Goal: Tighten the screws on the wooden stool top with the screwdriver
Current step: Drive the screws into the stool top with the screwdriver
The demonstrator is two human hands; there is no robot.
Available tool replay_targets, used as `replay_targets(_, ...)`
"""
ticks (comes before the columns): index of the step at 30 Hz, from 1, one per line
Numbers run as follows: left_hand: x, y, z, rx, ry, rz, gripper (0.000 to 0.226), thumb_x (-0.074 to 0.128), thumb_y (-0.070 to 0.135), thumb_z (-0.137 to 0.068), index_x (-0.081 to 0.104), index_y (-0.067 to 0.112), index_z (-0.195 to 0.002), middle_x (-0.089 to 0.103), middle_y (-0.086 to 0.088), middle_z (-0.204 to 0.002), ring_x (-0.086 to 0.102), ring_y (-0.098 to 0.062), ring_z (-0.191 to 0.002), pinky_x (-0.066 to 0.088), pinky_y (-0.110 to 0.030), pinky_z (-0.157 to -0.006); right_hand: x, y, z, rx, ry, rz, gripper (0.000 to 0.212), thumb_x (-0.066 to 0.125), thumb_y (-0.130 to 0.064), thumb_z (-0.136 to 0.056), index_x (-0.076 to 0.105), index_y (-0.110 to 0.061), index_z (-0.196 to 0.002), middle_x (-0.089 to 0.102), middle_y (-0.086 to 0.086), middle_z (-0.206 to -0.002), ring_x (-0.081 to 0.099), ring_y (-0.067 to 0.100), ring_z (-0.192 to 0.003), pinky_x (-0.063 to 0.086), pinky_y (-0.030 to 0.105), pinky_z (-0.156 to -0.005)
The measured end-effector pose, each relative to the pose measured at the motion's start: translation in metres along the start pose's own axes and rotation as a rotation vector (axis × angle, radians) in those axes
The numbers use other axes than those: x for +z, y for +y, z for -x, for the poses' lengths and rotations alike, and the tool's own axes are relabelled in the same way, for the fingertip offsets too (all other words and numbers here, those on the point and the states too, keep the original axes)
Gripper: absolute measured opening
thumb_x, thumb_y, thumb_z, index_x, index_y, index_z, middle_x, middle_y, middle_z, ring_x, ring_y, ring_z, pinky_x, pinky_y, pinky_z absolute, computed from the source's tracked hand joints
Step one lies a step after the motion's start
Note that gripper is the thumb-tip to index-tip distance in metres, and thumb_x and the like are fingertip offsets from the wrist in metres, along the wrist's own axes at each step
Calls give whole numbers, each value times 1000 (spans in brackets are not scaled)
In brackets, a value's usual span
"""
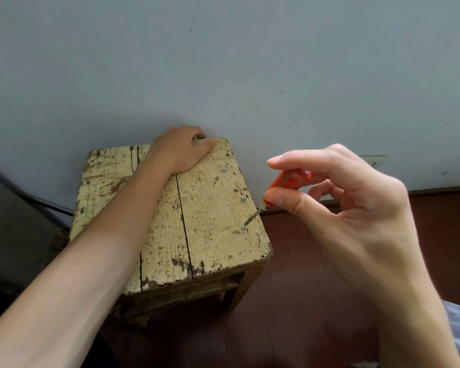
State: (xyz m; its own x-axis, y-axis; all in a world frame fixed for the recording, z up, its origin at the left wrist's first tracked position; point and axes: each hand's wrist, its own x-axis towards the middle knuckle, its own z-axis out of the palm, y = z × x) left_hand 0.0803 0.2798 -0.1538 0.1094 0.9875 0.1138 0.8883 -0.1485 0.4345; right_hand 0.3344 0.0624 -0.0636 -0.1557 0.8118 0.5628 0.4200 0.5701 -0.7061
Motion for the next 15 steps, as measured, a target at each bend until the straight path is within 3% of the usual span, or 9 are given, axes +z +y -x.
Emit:
replay_targets(3, 0, 0, 0, 6, 6, 2, 53, 48, 74, -92, 69, 32, -116, 68, 5, -123, 60, -22, -112, 46, -38, -86, -7, 0, 0, -3, -57, 4, 36, 81, -20, -94, 74, -33, -128, 75, -5, -112, 74, 25, -106, 55, 29, -79)
replay_targets(8, 0, 0, 0, 6, 7, -7, 53, 48, 74, -91, 69, 33, -116, 68, 6, -124, 60, -22, -113, 44, -39, -87, -15, 0, 5, 53, -163, -94, 44, 70, -15, -101, 69, -36, -140, 76, -9, -128, 77, 21, -112, 60, 38, -97)
replay_targets(15, -2, 2, 1, -11, -7, -5, 56, 47, 76, -91, 68, 32, -120, 67, 3, -128, 60, -24, -115, 48, -44, -95, -10, 2, 4, 39, -116, -93, 45, 74, -11, -98, 70, -43, -129, 77, -6, -121, 78, 20, -110, 61, 41, -92)
